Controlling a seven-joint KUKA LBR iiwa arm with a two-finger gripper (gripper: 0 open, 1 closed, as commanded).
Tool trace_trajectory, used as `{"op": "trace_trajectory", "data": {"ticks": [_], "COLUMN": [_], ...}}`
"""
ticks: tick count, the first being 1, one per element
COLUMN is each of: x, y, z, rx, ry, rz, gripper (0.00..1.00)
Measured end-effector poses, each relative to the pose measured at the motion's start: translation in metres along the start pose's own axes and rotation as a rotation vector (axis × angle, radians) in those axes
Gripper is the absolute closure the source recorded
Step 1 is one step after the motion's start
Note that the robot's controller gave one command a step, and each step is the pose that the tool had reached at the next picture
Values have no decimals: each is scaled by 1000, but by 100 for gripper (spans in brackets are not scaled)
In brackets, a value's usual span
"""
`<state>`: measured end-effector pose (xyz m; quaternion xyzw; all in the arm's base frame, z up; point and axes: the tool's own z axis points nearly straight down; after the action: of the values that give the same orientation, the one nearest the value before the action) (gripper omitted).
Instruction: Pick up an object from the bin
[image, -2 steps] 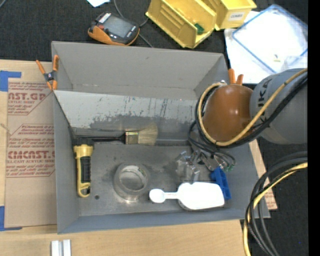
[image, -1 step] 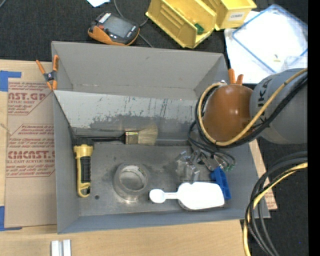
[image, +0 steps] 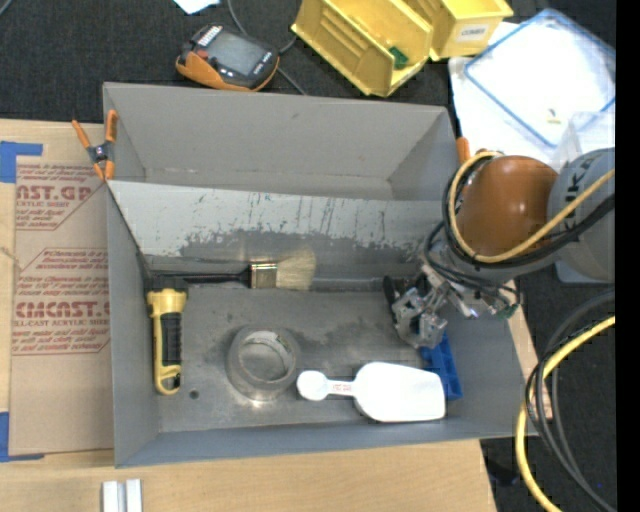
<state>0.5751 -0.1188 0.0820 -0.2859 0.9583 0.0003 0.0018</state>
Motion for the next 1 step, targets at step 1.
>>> {"op": "trace_trajectory", "data": {"ticks": [1], "x": [13], "y": [2], "z": [5], "rx": [-6], "ry": [-1], "rz": [-65], "gripper": [100]}}
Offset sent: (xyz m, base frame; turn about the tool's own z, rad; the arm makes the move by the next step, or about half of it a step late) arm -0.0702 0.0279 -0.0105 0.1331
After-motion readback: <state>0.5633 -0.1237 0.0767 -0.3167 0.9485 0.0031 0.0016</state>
